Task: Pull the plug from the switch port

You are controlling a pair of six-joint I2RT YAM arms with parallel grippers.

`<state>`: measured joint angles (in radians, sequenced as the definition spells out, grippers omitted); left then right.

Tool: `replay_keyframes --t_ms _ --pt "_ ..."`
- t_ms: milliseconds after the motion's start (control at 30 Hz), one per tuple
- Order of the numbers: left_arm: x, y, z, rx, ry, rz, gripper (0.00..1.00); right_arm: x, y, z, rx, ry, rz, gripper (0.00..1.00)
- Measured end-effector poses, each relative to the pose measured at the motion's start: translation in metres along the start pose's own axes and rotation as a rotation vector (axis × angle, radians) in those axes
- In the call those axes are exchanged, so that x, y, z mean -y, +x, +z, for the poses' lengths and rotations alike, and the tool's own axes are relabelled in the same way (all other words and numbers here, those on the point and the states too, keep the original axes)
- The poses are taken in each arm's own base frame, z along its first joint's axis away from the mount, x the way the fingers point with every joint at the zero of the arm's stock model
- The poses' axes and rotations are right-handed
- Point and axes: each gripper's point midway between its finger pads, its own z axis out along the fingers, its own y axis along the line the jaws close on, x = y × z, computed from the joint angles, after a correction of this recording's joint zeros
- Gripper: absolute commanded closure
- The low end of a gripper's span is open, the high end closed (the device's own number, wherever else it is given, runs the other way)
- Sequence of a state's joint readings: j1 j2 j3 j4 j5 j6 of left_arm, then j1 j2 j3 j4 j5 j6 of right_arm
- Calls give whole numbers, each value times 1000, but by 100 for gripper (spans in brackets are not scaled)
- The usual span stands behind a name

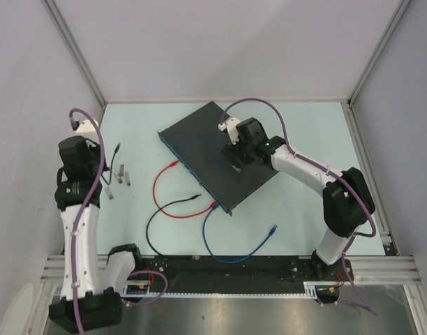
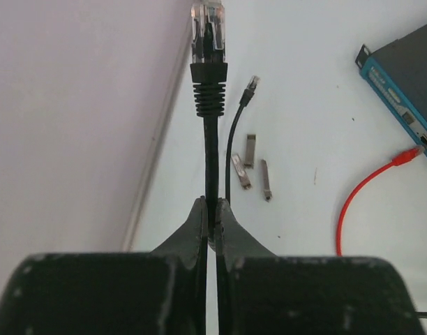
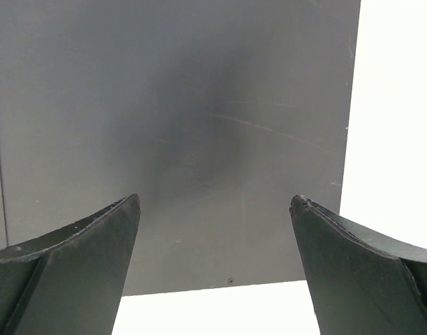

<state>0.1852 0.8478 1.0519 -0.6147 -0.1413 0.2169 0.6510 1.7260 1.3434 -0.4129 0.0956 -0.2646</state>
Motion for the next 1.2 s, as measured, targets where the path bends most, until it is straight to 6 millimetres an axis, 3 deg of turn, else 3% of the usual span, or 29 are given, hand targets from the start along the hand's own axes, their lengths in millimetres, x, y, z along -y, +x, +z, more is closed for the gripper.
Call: replay_keyframes --t_ms 167,300,467,633,800,1000,1200 --pt "10 51 46 -190 48 -282 100 4 3 1 -5 3 6 5" --pt "13 114 68 -349 59 -587 100 6 6 2 -12 4 10 5" --pt "21 160 79 -458 61 -884 74 10 12 3 -25 9 13 5" --pt "34 184 84 -531 73 -1027 59 11 13 3 -25 11 7 5" --pt "34 204 79 -589 33 -1117 41 2 11 5 -25 -2 -22 5" --pt "39 216 61 -678 23 -1200 36 -8 12 8 -29 -18 -53 5" --pt "65 204 35 -736 123 -1226 34 -7 11 8 -30 -14 -60 5"
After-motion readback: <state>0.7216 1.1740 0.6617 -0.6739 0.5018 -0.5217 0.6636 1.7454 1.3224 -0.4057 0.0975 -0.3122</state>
